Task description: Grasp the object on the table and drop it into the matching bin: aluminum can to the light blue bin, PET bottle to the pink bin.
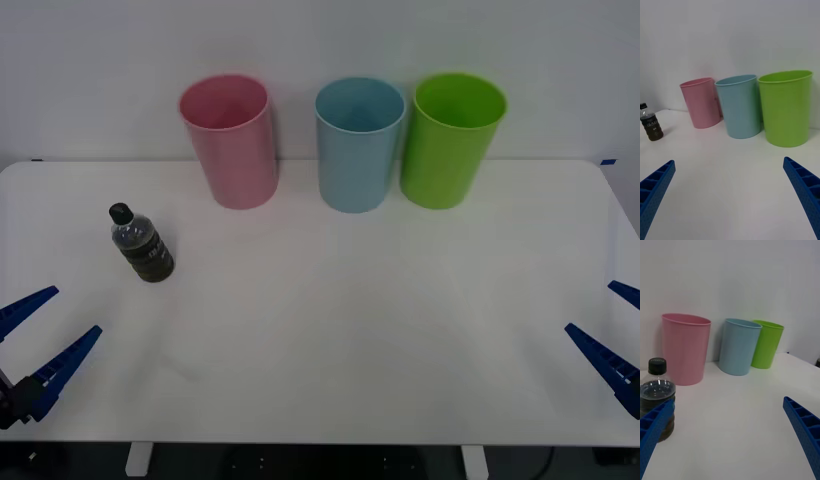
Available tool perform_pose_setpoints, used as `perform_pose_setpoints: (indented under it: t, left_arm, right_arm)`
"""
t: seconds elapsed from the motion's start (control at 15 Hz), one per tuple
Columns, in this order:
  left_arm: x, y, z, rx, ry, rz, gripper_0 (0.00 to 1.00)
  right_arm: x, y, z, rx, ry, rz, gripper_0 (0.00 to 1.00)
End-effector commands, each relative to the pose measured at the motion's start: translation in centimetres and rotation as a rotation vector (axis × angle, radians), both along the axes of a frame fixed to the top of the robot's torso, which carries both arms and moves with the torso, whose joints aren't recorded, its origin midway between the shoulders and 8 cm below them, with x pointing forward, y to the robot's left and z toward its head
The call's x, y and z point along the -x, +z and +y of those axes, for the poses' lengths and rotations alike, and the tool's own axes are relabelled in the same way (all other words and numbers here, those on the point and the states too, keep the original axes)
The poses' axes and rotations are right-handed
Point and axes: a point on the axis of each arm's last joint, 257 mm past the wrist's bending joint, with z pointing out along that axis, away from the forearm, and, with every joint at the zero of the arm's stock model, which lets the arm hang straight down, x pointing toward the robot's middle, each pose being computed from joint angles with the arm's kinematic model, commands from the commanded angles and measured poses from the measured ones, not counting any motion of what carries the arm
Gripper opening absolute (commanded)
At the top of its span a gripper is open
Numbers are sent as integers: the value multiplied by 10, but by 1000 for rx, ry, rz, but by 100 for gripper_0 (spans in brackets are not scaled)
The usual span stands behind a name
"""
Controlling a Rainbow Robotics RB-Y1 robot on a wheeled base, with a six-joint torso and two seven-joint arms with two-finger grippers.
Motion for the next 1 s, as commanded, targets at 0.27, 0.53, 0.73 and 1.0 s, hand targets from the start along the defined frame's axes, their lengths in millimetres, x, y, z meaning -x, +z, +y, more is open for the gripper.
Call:
perform_pose_setpoints:
  t: [0.27, 0.53, 0.73, 1.0]
  left_arm:
    - [-12, -17, 12, -5, 95, 38, 100]
    - [-27, -30, 21, -4, 179, 67, 100]
    - [-37, -40, 38, -29, 262, 92, 100]
    - [-43, -54, 54, -26, 351, 131, 100]
  right_arm:
    - [0, 0, 0, 0, 0, 0, 100]
    - [0, 0, 0, 0, 0, 0, 100]
    - [0, 0, 0, 0, 0, 0, 100]
    - [0, 0, 0, 0, 0, 0, 100]
